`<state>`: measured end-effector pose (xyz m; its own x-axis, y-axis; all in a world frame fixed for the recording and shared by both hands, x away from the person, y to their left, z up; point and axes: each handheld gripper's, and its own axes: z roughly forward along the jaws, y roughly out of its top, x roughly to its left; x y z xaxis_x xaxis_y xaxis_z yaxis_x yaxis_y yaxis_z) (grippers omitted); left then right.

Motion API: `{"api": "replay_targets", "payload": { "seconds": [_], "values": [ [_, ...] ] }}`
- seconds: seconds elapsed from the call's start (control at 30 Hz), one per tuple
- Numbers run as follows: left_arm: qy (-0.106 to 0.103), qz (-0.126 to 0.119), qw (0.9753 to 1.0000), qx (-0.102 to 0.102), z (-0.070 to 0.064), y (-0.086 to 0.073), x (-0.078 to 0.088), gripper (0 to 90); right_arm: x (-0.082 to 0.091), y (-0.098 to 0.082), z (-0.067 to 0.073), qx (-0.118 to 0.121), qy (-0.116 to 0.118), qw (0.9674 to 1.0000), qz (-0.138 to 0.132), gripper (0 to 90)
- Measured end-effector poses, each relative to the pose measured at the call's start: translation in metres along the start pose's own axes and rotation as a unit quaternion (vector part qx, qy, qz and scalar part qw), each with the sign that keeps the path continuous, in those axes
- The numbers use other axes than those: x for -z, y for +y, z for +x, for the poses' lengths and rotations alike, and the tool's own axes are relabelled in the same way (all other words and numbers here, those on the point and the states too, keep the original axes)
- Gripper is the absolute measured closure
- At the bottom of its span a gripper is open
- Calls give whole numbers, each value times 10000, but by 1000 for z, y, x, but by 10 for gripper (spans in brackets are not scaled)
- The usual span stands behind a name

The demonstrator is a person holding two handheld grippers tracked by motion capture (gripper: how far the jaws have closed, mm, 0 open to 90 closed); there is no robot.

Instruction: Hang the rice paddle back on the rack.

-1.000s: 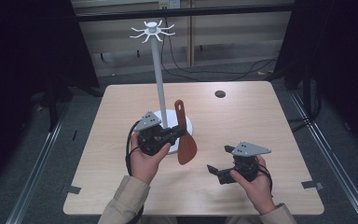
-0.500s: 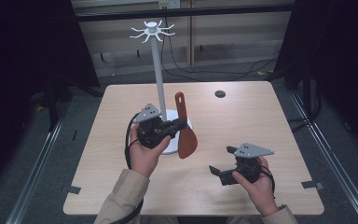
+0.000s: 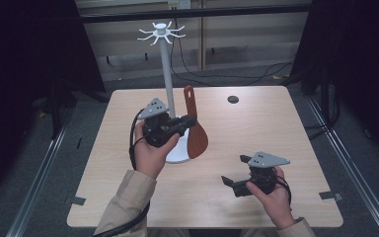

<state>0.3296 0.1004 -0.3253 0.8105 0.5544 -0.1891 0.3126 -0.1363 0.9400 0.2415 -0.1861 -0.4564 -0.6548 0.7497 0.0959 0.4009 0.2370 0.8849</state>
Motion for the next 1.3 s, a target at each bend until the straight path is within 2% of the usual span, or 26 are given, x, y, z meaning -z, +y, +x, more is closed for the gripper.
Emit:
{"api": "replay_targets", "payload": {
  "seconds": [0.1, 0.13, 0.27, 0.37, 0.47, 0.5, 0.8, 0.83, 1.3],
  "values": [
    [67, -4, 10000, 11, 0, 4, 0, 822, 1, 0, 0, -7, -4, 10000, -2, 29],
    [1, -36, 10000, 14, 1, 6, -1, 822, 1, 0, 0, -15, -5, 10000, 4, 28],
    [63, 11, 10000, -24, 1, 12, 0, 822, 3, -1, -1, -5, -3, 10000, -27, 29],
    [27, -31, 10000, -54, 3, 17, 1, 822, 5, -1, -1, -12, -17, 10000, -34, 29],
    [120, -8, 9999, -57, 4, 22, 3, 822, 5, -1, -1, -26, -17, 10000, -44, 28],
    [61, -49, 10000, -54, 5, 24, 4, 822, 6, -1, -1, -28, -8, 10000, -45, 29],
    [107, -78, 9999, -84, 9, 36, 9, 822, 5, -2, -1, -14, 19, 10000, -15, 29],
    [167, -38, 9998, -90, 9, 38, 9, 822, 5, -2, -1, -17, 22, 10000, -14, 29],
    [106, -118, 9998, -142, 11, 56, 13, 822, 4, -3, 0, -12, 36, 10000, -16, 32]
  ]
}}
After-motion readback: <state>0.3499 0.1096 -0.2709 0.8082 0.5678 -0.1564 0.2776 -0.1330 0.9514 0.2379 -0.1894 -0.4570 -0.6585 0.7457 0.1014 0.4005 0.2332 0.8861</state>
